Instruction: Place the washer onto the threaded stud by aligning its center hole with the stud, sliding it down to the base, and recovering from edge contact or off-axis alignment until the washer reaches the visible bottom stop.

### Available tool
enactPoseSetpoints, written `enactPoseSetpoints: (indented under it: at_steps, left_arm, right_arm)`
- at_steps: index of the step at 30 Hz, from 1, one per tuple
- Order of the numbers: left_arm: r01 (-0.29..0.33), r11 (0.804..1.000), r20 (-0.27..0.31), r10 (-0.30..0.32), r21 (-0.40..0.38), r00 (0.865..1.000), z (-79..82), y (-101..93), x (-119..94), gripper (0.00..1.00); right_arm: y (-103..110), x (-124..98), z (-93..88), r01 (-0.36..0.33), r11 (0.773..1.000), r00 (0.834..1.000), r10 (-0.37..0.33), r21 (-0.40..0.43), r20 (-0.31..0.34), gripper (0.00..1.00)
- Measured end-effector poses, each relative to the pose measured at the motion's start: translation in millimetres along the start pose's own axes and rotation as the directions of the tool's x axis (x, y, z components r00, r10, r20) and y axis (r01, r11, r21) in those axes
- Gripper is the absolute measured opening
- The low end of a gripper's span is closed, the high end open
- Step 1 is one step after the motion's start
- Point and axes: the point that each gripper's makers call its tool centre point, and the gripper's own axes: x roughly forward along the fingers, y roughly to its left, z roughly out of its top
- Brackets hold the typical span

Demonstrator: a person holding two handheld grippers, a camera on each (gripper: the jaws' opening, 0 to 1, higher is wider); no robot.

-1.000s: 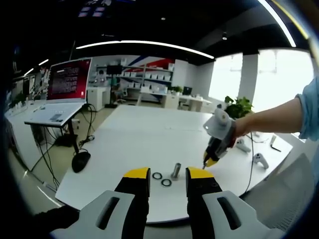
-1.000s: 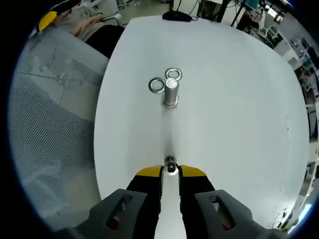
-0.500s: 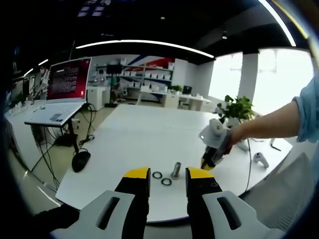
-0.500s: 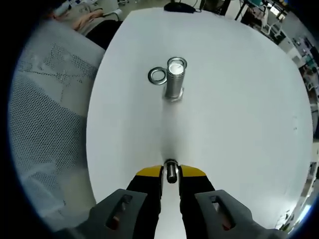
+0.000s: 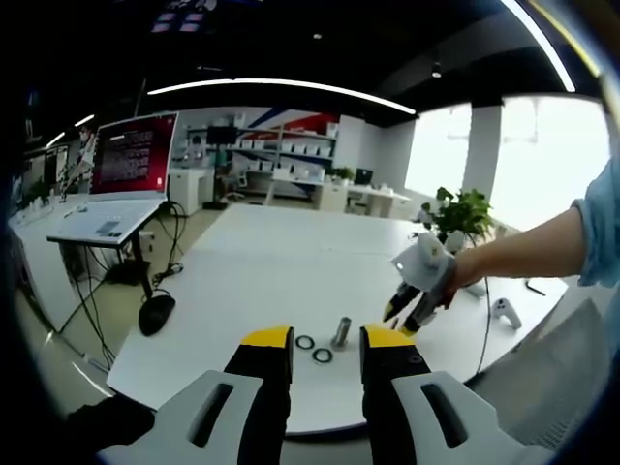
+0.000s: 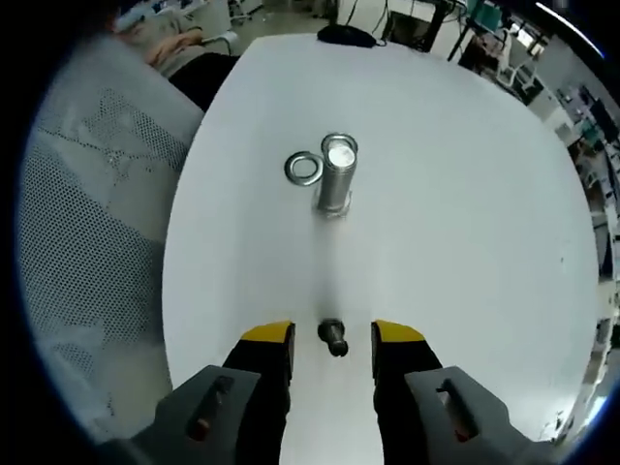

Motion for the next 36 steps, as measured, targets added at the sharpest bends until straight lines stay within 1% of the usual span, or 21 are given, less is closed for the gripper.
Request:
enactPoseSetpoints:
  at_steps: [5,8,9,10,12,14,16,17,20,22,25,26,27,28,29,31,32,33,34,35,36]
  left_arm:
    - [0.007,1.0,0.003,-0.007,0.0,1.0,0.0,-0.9,-1,0.25]
    - [0.009,1.0,0.009,-0.009,-0.003,1.0,1.0,-1.0,-1,0.25]
    - [0.007,1.0,0.008,-0.007,-0.004,1.0,1.1,-0.8,0,0.25]
    - [-0.008,1.0,-0.01,0.008,-0.004,1.0,-1.4,0.9,0,0.25]
    - [0.001,1.0,-0.048,-0.001,0.014,0.999,-7.0,-0.8,1,0.25]
    - [0.001,1.0,-0.037,-0.001,0.01,0.999,-5.5,-0.4,0,0.25]
    - [0.006,1.0,-0.026,-0.006,0.006,1.0,-3.9,-1.5,0,0.25]
    - [0.008,1.0,-0.029,-0.008,0.011,1.0,-4.4,-1.6,0,0.25]
    - [0.01,1.0,-0.024,-0.01,0.009,1.0,-3.7,-2.1,0,0.25]
    - [0.012,1.0,-0.023,-0.012,0.009,1.0,-3.3,-2.3,0,0.25]
    - [0.012,1.0,-0.022,-0.011,0.009,1.0,-3.0,-2.7,-1,0.25]
    - [0.011,1.0,-0.022,-0.011,0.009,1.0,-3.0,-2.8,-1,0.25]
    - [0.011,1.0,-0.023,-0.011,0.009,1.0,-3.2,-2.8,-1,0.25]
    - [0.011,1.0,-0.025,-0.01,0.01,1.0,-3.6,-2.9,-1,0.26]
    - [0.009,1.0,-0.027,-0.009,0.011,1.0,-4.2,-2.8,-1,0.26]
    - [0.006,1.0,-0.032,-0.005,0.017,0.999,-5.4,-2.8,-2,0.27]
    - [0.003,1.0,-0.032,-0.002,0.015,0.999,-5.4,-2.2,-2,0.28]
    - [0.002,1.0,-0.032,-0.001,0.014,0.999,-5.2,-1.7,-2,0.28]
    - [0.003,1.0,-0.035,-0.002,0.017,0.999,-5.4,-2.1,-1,0.28]
    - [0.005,1.0,-0.039,-0.004,0.02,0.999,-6.0,-2.2,-1,0.28]
    - [0.006,1.0,-0.041,-0.005,0.021,0.999,-6.4,-2.1,-1,0.28]
  right_arm:
    - [2,-37,4.6,0.053,0.994,0.991,-0.064,0.094,0.115,0.4]
    - [7,-64,6.0,0.067,0.982,0.976,-0.102,0.177,0.192,0.41]
    - [8,-75,7.9,0.074,0.974,0.964,-0.125,0.216,0.233,0.41]
    - [10,-83,8.5,0.074,0.967,0.957,-0.138,0.242,0.257,0.42]
    - [18,-103,8.3,0.076,0.958,0.94,-0.161,0.276,0.301,0.42]
    - [22,-121,7.3,0.081,0.938,0.914,-0.205,0.338,0.35,0.42]
    - [28,-133,6.7,0.06,0.917,0.891,-0.227,0.395,0.393,0.43]
    - [31,-143,6.1,0.039,0.896,0.871,-0.248,0.443,0.425,0.44]
    - [39,-163,1.2,0.017,0.855,0.825,-0.305,0.519,0.475,0.44]
    - [44,-175,-4.0,0.006,0.824,0.797,-0.346,0.567,0.495,0.44]
    - [53,-189,-11.3,-0.012,0.791,0.77,-0.384,0.612,0.51,0.44]
    - [55,-194,-17.9,-0.001,0.773,0.768,-0.406,0.635,0.495,0.44]
    - [57,-196,-24.8,0.007,0.752,0.772,-0.422,0.659,0.474,0.44]
    - [59,-197,-36.7,0.025,0.728,0.786,-0.438,0.685,0.437,0.44]
    - [60,-199,-43.9,0.05,0.721,0.787,-0.455,0.691,0.418,0.44]
    - [65,-206,-54.9,0.089,0.713,0.779,-0.484,0.695,0.397,0.44]
    - [68,-208,-58.5,0.092,0.706,0.775,-0.493,0.702,0.395,0.44]
    - [70,-212,-64.0,0.091,0.685,0.762,-0.515,0.723,0.392,0.45]
    - [72,-214,-67.3,0.089,0.674,0.757,-0.525,0.733,0.39,0.46]
    - [75,-217,-73.1,0.096,0.655,0.749,-0.544,0.75,0.38,0.46]
    - [76,-219,-77.1,0.112,0.646,0.741,-0.561,0.755,0.37,0.47]
